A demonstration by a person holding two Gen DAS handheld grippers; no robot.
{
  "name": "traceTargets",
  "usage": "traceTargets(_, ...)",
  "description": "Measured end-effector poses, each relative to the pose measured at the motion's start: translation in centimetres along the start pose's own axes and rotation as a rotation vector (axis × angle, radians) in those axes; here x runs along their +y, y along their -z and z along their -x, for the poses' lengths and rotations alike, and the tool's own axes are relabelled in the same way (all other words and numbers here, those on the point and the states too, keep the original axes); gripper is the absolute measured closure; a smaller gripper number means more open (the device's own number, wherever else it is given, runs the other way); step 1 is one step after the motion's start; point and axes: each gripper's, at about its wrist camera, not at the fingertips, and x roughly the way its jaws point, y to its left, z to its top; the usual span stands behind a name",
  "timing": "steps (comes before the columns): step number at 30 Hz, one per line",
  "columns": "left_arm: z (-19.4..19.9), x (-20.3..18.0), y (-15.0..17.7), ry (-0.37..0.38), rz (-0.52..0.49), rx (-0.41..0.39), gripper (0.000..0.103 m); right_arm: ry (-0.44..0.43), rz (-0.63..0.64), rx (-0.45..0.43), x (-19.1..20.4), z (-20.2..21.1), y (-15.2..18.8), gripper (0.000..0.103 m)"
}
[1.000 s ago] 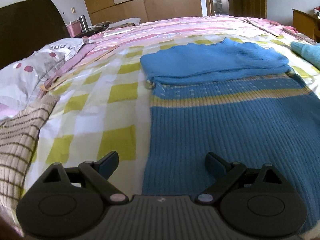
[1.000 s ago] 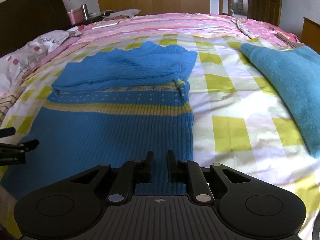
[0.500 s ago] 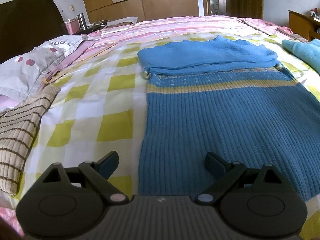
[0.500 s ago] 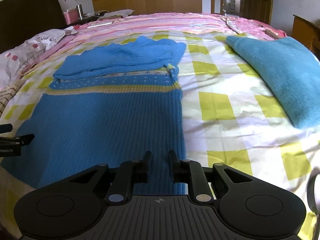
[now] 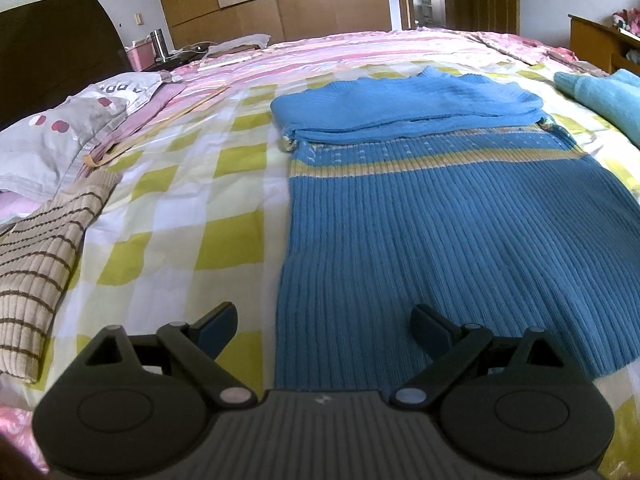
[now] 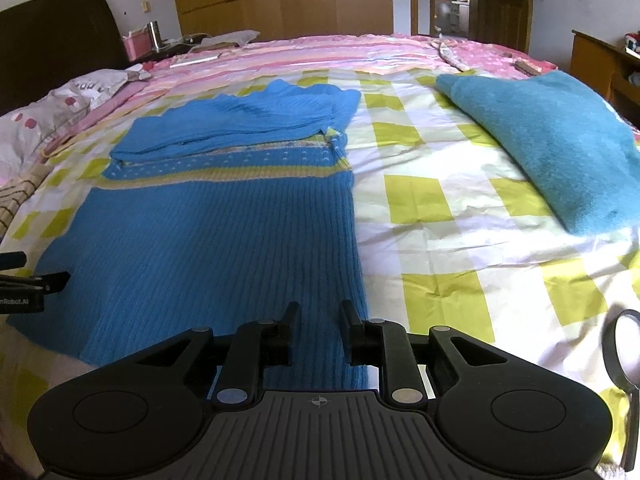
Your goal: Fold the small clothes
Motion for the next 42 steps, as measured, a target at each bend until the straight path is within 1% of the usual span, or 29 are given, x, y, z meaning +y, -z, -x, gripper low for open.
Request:
traceTargets(4, 0.1, -0.2, 0.2, -0.003, -0.009, 0.002, 0.003, 0.011, -0.017, -0.005, -0.3, 0.3, 0.7, 0.076)
traceTargets(17, 0.6, -0.6, 0.6, -0.009, -0.029, 0.006, 0.003, 0.001, -0.097, -0.045, -1.2, 0.8, 2.3, 0.076)
traceTargets(27, 0.6, -0.6, 0.7, -0.011, -0.033, 0.003, 0.003, 0.004, -0.120, -0.081, -1.5, 1.0, 3.2, 0.074)
traceTargets(36, 0.7, -0.5, 0.8, -0.001, -0.020, 0.013, 0.003, -0.003, -0.119, -0.097, -1.5, 1.1, 3.5, 0.073)
traceTargets(42, 0.7, 0.2, 0.8, 0.020, 0.025, 0.037, 0.003, -0.013, -0.129, -0.099, -1.5, 1.1, 3.5, 0.070)
